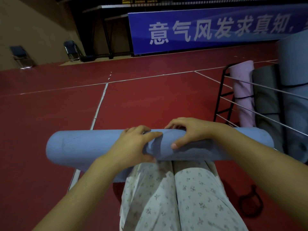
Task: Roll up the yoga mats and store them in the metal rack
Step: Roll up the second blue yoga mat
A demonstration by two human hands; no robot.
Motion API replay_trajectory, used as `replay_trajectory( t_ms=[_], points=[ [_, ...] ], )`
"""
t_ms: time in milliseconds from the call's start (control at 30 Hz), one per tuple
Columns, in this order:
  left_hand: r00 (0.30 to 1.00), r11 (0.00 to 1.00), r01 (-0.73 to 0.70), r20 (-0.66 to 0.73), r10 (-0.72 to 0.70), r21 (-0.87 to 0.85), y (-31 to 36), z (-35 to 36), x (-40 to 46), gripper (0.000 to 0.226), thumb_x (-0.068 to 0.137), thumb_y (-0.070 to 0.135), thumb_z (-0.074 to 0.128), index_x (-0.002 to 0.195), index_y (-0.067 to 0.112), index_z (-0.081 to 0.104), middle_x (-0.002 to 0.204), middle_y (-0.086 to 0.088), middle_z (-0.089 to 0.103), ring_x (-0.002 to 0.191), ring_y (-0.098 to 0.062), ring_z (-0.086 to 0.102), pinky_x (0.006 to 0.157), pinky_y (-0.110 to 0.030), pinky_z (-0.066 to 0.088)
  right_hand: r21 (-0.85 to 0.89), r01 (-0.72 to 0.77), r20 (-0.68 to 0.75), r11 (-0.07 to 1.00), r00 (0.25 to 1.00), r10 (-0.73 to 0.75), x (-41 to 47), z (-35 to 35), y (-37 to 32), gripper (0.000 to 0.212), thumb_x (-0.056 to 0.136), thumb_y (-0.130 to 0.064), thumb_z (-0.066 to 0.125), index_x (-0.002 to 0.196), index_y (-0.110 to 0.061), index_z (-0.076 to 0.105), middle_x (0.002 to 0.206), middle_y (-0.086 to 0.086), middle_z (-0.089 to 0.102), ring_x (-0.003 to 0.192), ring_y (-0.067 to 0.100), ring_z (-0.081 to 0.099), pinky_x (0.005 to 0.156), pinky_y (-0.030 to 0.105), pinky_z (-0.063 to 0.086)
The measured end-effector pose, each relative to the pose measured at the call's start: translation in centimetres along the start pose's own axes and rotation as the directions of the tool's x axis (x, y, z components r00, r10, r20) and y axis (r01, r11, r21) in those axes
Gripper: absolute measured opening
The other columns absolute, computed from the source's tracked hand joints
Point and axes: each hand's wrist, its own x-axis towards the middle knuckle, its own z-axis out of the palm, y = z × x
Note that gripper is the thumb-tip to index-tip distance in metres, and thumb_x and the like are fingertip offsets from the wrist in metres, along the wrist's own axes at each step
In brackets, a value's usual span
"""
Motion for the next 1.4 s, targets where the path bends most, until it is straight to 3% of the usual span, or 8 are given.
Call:
replay_trajectory(
  t_ms=[233, 400, 567, 833, 1000, 1133, 1267, 1400],
  points=[
    [0.996, 0.994, 0.043, 0.086, -0.034, -0.104, -1.0, -1.3, 3.0, 0.068, 0.072, 0.046, 0.076, 0.133, 0.046, 0.045, 0.115, 0.001, 0.048, 0.101, -0.024, 0.049, 0.082, -0.034, 0.042, -0.010, -0.036, -0.043, 0.999, 0.998, 0.035, 0.6, -0.2, 0.0, 0.063, 0.069, -0.056, 0.076, 0.125, -0.041, 0.052, 0.123, -0.016, 0.052, 0.110, 0.006, 0.052, 0.098, 0.033, 0.045],
    [0.988, 0.986, 0.032, 0.155, -0.006, -0.161, -1.9, -1.8, 4.6, 0.065, 0.074, 0.042, 0.076, 0.132, 0.040, 0.048, 0.123, -0.001, 0.054, 0.109, -0.021, 0.050, 0.088, -0.032, 0.041, -0.162, 0.003, -0.225, 0.987, 0.974, -0.040, 0.0, -0.1, -0.6, 0.069, 0.070, -0.059, 0.072, 0.131, -0.036, 0.050, 0.118, -0.010, 0.050, 0.107, 0.009, 0.050, 0.093, 0.035, 0.044],
    [0.968, 0.970, 0.032, 0.250, 0.030, -0.242, -2.7, -2.4, 6.2, 0.065, 0.076, 0.040, 0.076, 0.134, 0.032, 0.049, 0.131, 0.008, 0.055, 0.114, -0.016, 0.052, 0.097, -0.033, 0.042, -0.368, 0.035, -0.240, 0.929, 0.962, -0.131, -0.7, 1.4, -1.9, 0.044, 0.089, -0.042, 0.061, 0.131, -0.036, 0.052, 0.125, -0.005, 0.048, 0.111, 0.019, 0.047, 0.091, 0.041, 0.042],
    [0.976, 0.908, 0.113, 0.218, -0.025, -0.403, -4.8, -1.3, 6.9, 0.049, 0.071, 0.041, 0.081, 0.111, 0.033, 0.053, 0.115, 0.005, 0.056, 0.104, -0.015, 0.055, 0.094, -0.036, 0.047, -0.445, -0.003, -0.274, 0.895, 0.953, -0.133, -0.1, 3.6, -1.2, 0.082, 0.068, -0.058, 0.073, 0.139, -0.032, 0.041, 0.127, -0.004, 0.044, 0.114, 0.020, 0.043, 0.096, 0.035, 0.035],
    [1.000, 0.965, -0.028, -0.012, 0.025, -0.261, -4.7, 0.3, 5.2, 0.047, 0.078, 0.041, 0.074, 0.118, 0.022, 0.058, 0.111, -0.003, 0.048, 0.100, -0.021, 0.051, 0.090, -0.038, 0.044, -0.466, -0.024, -0.283, 0.884, 0.951, -0.123, 0.5, 3.5, -1.3, 0.081, 0.067, -0.059, 0.073, 0.136, -0.031, 0.041, 0.127, -0.004, 0.042, 0.112, 0.022, 0.044, 0.092, 0.040, 0.038],
    [0.992, 0.983, -0.121, -0.050, 0.115, -0.140, -4.5, 1.7, 4.2, 0.068, 0.071, 0.048, 0.076, 0.126, 0.018, 0.049, 0.113, -0.005, 0.048, 0.098, -0.028, 0.053, 0.082, -0.043, 0.046, -0.426, -0.036, -0.237, 0.904, 0.969, -0.073, 0.7, 2.9, -1.3, 0.081, 0.071, -0.057, 0.072, 0.139, -0.032, 0.036, 0.130, -0.004, 0.040, 0.113, 0.022, 0.043, 0.094, 0.040, 0.037],
    [0.985, 0.970, -0.147, -0.062, 0.161, 0.193, -3.9, 3.6, 3.6, 0.099, 0.052, 0.053, 0.082, 0.129, 0.006, 0.043, 0.121, -0.016, 0.053, 0.105, -0.038, 0.056, 0.082, -0.053, 0.048, -0.517, -0.076, -0.210, 0.853, 0.977, -0.040, 0.9, 3.2, -1.6, 0.091, 0.064, -0.057, 0.076, 0.139, -0.030, 0.032, 0.128, -0.001, 0.038, 0.113, 0.024, 0.044, 0.096, 0.045, 0.037],
    [0.973, 0.956, -0.146, -0.139, 0.185, 0.253, -3.8, 4.0, 3.7, 0.092, 0.053, 0.049, 0.078, 0.124, 0.010, 0.036, 0.116, -0.016, 0.057, 0.099, -0.036, 0.060, 0.072, -0.049, 0.051, -0.610, -0.170, -0.184, 0.774, 0.980, 0.070, 1.5, 4.8, -2.6, 0.100, 0.065, -0.048, 0.080, 0.141, -0.023, 0.021, 0.132, 0.006, 0.032, 0.120, 0.029, 0.038, 0.106, 0.061, 0.022]
  ],
)
